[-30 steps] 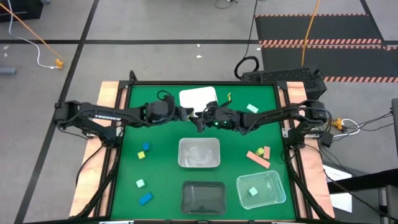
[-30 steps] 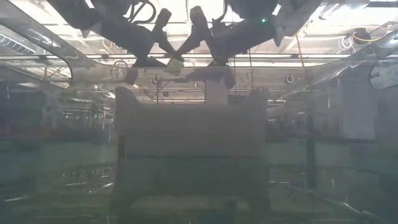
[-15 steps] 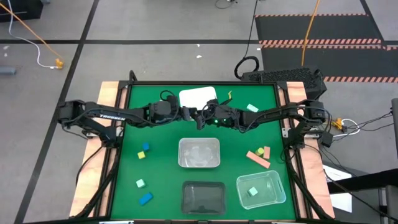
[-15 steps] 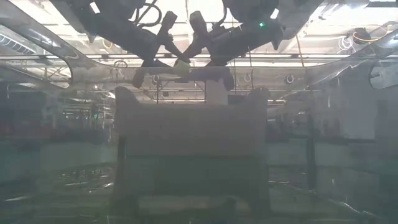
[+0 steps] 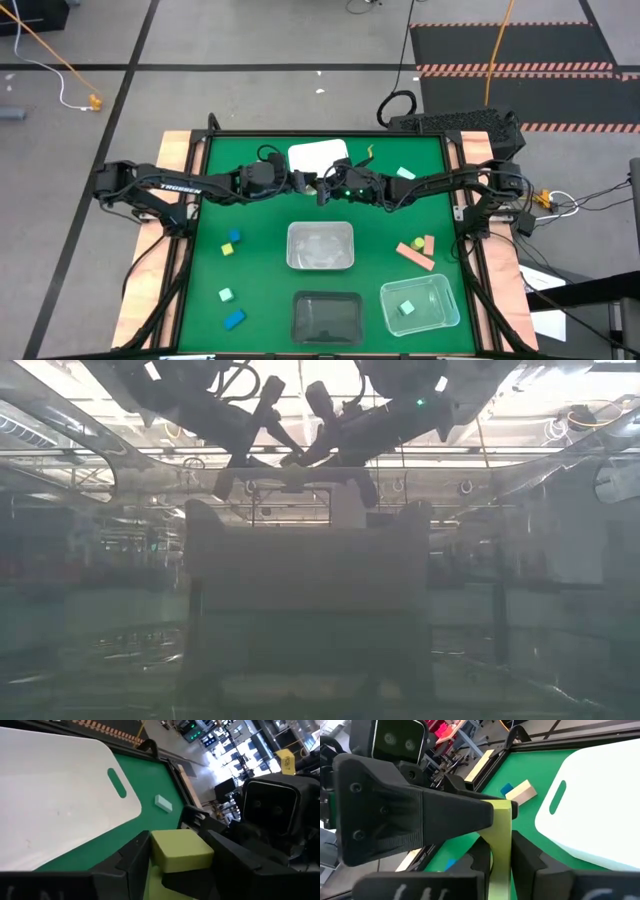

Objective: Sort & place blocks by color
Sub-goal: Put the middle light green block into the white bin

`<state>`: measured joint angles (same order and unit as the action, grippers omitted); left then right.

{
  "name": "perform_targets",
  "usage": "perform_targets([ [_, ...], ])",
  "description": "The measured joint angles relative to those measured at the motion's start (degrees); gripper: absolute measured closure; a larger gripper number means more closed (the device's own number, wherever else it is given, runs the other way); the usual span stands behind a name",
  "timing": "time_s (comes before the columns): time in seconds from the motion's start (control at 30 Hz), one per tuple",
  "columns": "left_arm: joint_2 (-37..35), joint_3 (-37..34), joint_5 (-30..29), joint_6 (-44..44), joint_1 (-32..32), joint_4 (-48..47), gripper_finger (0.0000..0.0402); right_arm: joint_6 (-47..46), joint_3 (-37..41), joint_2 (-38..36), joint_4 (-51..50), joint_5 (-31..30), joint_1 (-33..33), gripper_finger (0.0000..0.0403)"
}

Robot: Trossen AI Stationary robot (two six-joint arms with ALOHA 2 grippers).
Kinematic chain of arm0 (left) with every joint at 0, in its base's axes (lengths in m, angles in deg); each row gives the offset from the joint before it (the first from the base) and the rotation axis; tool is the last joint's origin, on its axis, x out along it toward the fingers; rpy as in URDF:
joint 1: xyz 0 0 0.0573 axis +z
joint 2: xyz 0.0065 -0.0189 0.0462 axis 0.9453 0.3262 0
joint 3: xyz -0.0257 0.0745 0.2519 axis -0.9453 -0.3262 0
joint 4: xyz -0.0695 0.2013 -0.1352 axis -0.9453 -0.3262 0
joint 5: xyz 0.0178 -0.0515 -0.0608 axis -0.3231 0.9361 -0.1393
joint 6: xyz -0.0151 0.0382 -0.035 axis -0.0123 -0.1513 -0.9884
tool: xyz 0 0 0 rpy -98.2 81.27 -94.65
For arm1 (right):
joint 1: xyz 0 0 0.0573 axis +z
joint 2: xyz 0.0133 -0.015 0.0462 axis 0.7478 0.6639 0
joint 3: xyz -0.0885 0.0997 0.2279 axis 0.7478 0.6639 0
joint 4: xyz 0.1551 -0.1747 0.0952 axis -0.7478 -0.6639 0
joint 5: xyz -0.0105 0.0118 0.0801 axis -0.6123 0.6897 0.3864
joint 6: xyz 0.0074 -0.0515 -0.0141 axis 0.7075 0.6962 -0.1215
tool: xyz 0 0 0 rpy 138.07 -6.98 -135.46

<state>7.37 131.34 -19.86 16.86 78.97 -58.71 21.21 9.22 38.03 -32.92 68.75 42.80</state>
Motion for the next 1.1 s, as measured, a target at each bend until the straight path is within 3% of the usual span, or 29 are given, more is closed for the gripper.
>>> perform_targets([
  [0.4,-0.2,0.5,4.1,4.9,1.6,-2.7,0.0218,7.3,-0.1,-4.9,-10.8,6.5,-4.3,0.0371],
  [0.83,-0.1,0.1,6.5,9.4,7.9,4.0,0.0215,5.0,-0.2,-4.5,-9.5,14.2,-7.3,0.0371],
  [1.1,1.6,0.1,9.0,10.9,9.0,8.2,0.0140,4.2,0.4,-4.6,-13.6,18.0,-7.9,0.0376],
])
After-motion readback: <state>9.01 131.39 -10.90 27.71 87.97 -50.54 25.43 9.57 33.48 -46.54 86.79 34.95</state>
